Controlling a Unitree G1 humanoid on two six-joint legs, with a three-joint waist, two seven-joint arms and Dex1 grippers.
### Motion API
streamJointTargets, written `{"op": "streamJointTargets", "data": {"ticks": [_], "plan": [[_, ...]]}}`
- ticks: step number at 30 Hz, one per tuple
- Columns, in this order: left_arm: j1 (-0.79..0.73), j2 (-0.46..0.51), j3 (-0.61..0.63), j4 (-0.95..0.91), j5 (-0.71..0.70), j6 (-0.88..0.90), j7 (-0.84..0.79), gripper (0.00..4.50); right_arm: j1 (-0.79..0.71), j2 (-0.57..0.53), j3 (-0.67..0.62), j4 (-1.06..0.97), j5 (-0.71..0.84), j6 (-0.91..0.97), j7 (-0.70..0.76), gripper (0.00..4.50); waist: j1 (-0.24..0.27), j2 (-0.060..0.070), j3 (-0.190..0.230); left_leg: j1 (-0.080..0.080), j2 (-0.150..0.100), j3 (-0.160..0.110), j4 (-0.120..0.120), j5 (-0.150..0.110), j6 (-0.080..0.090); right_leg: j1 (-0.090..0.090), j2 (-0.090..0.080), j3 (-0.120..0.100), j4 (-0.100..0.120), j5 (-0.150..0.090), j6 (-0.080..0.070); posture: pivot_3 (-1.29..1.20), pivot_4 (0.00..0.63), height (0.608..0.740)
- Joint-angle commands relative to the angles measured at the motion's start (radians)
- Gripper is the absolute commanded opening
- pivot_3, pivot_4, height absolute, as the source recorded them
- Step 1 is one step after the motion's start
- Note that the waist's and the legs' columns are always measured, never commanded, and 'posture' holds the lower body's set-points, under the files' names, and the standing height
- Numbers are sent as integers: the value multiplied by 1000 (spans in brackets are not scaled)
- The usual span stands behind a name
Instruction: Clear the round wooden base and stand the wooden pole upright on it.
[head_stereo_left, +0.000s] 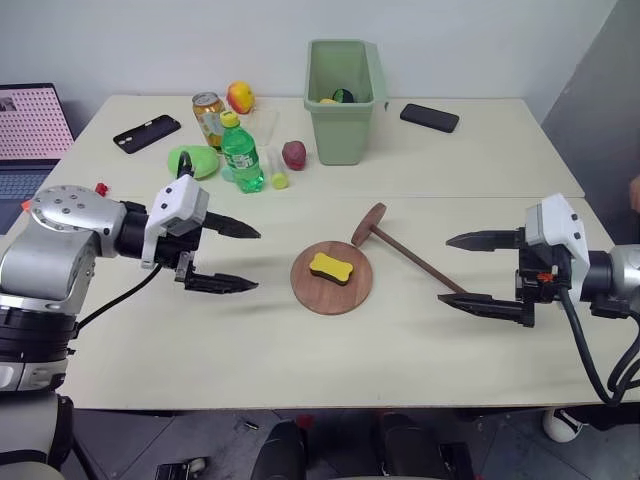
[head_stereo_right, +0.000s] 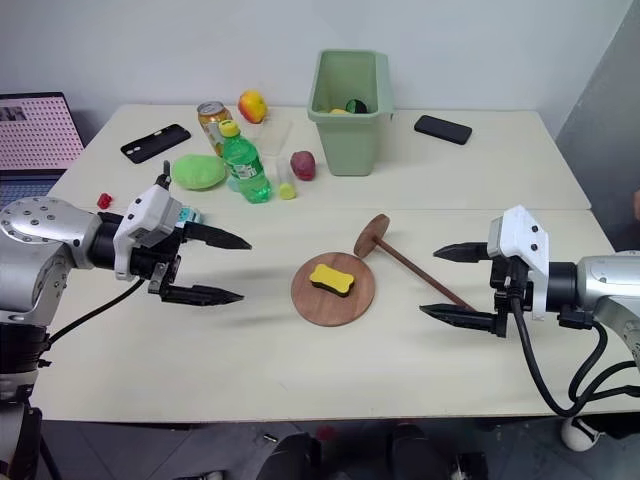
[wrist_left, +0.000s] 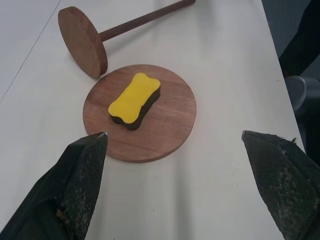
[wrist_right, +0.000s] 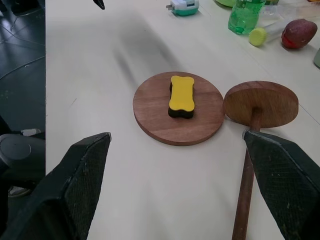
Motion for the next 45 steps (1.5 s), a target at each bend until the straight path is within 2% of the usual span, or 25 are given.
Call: {"op": "streamJointTargets", "data": {"ticks": [1, 17, 31, 36, 40, 45], "plan": [[-24, 36, 47, -27, -54, 70, -24, 4500, -24, -12, -33, 10, 7, -10, 0, 4440, 0, 0, 0, 0, 0, 0, 0, 0, 0, 0, 0, 0, 0, 0, 0, 0, 150, 740], [21, 70, 63, -39, -51, 2, -71, 4500, -36, -4, -19, 7, 35, -2, 0, 4440, 0, 0, 0, 0, 0, 0, 0, 0, 0, 0, 0, 0, 0, 0, 0, 0, 150, 740], [23, 2, 68, -25, -55, -76, -51, 4500, -110, 6, 3, -16, 82, 81, -53, 4440, 0, 0, 0, 0, 0, 0, 0, 0, 0, 0, 0, 0, 0, 0, 0, 0, 150, 740], [60, 23, 36, -23, -20, -128, -75, 4500, -204, 77, 165, -69, 43, 143, -148, 4440, -9, 0, 0, 1, 1, 0, -1, 0, 0, 0, 0, 0, 0, 0, 0, 0, 150, 740], [29, 41, 1, 8, 12, -160, -76, 4500, -327, 226, 432, -26, -119, 169, -248, 4440, -13, 0, 0, 0, 1, 0, 0, 0, 0, -1, 1, 0, 1, 0, 0, 0, 150, 740], [21, 40, -14, 29, 31, -181, -76, 4500, -423, 356, 628, 93, -272, 203, -319, 4440, -17, 0, 0, 0, 0, -1, 0, 0, 0, -1, 0, 0, 1, 0, 0, 0, 150, 740]]}}
